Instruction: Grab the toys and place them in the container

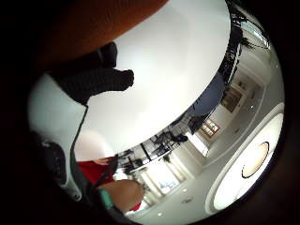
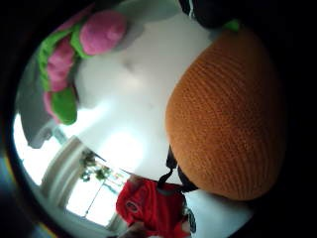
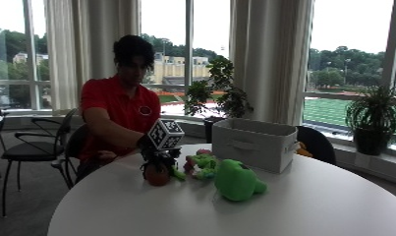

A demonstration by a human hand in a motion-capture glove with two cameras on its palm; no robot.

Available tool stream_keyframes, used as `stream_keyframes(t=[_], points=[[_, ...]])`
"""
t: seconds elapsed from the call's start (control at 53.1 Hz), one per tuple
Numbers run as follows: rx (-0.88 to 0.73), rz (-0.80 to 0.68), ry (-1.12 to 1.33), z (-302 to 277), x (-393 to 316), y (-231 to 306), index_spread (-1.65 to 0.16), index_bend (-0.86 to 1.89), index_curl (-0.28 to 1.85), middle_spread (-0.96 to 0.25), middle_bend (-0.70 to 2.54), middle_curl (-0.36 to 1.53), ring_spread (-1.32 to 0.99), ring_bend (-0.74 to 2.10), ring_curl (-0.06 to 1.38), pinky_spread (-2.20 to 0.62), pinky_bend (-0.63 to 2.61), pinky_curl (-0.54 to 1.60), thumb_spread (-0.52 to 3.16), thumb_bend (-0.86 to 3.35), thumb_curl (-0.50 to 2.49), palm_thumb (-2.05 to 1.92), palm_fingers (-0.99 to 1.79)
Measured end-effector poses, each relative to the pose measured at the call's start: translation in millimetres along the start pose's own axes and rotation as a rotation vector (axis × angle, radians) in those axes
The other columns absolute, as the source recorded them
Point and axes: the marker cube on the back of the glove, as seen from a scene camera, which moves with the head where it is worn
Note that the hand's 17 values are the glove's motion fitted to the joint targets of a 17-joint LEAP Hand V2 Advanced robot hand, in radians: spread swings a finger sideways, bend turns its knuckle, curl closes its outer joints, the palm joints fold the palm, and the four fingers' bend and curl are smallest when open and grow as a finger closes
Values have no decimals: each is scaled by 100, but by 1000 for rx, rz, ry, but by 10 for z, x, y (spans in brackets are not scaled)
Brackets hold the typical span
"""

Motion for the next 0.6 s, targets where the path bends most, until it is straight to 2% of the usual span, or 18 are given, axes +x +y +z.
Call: stream_keyframes(t=[0.132,0.264,0.339,0.415,0.603], points=[[76,31,-6,28,-63,27,-40,53,43,1,15,16,9,8,-1,-2,136,40,116,5,39,25,-9],[260,75,-45,70,-115,37,-38,70,52,-2,21,20,8,12,0,-9,132,38,121,8,44,33,2],[372,97,-55,98,-131,36,-37,70,53,-6,32,25,4,21,2,-16,127,34,120,14,49,45,24],[445,109,-50,88,-102,6,-36,66,55,-11,43,30,-6,32,6,-24,123,33,119,17,53,52,47],[576,115,-131,42,31,-82,-35,73,69,-22,53,37,-28,51,15,-34,108,31,106,19,65,63,65]])
